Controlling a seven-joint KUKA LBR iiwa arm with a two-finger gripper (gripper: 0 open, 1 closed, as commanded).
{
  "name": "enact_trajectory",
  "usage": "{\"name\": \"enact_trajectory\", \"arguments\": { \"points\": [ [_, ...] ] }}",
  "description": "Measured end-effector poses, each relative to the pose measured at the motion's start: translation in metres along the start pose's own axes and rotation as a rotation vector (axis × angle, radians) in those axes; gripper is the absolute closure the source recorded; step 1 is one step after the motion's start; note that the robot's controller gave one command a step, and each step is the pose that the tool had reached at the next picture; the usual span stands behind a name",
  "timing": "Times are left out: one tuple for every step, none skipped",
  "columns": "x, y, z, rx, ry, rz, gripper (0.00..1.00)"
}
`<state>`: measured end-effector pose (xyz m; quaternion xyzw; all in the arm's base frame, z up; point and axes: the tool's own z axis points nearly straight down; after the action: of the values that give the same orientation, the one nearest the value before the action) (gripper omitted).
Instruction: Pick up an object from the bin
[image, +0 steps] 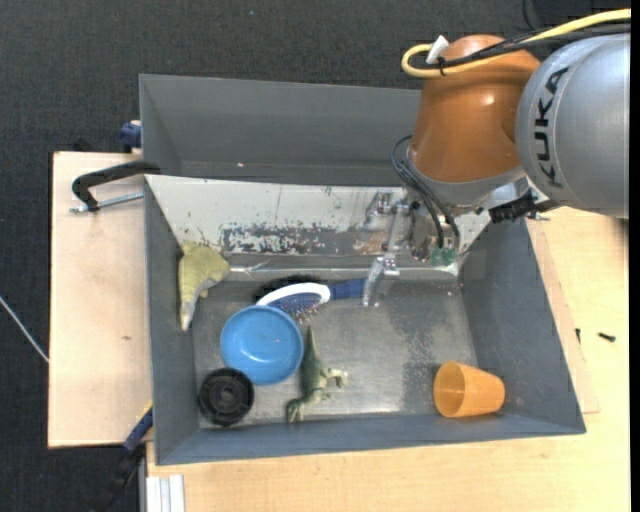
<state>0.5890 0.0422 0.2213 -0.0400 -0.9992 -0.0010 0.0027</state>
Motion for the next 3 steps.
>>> {"name": "enact_trajectory", "arguments": {
  "points": [
    [0.046, -0.020, -0.038, 0.003, -0.008, -0.379, 0.00],
    [0.017, 0.024, 0.107, 0.001, -0.004, -0.206, 0.00],
    [0.006, 0.035, 0.147, 0.000, -0.019, -0.059, 0.00]
  ]
}}
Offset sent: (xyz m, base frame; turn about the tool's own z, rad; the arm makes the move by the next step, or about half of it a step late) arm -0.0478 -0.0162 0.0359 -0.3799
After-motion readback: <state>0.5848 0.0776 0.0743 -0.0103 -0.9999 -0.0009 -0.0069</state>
